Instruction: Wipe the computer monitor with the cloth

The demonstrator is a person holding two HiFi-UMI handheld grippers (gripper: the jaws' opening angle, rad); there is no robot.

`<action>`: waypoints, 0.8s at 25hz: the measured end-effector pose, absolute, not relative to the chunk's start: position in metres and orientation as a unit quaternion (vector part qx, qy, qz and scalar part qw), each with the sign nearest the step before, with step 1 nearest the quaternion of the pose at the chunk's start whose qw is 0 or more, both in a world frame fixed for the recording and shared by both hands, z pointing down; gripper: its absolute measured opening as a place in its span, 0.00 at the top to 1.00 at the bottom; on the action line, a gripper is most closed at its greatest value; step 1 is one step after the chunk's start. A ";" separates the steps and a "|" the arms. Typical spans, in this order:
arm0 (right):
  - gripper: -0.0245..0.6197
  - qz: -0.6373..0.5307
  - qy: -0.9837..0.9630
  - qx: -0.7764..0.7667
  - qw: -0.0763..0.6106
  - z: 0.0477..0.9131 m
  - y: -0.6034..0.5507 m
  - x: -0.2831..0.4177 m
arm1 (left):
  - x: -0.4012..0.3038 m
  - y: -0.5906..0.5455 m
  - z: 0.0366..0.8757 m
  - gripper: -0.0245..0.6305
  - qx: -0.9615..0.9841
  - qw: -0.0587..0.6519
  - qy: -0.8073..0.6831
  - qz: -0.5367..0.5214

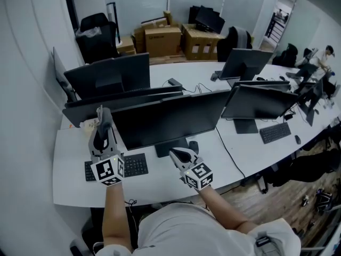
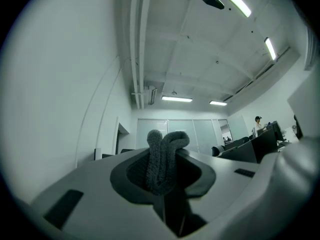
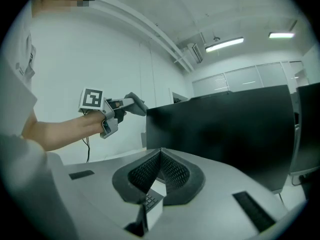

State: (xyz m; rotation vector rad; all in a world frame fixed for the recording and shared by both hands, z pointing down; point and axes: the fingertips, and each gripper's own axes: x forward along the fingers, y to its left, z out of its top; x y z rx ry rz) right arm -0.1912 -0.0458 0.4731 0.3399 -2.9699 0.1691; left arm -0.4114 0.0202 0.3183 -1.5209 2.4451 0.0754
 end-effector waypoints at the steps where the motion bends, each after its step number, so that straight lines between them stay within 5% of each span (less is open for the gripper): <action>1: 0.95 0.055 -0.990 0.112 0.070 0.470 -0.045 -0.187 | -0.404 0.025 0.312 0.81 -0.525 0.138 0.839 0.030; 20: 0.95 0.025 -0.990 0.134 0.032 0.446 -0.044 -0.067 | -0.220 0.018 0.389 0.81 -0.643 0.076 0.762 0.004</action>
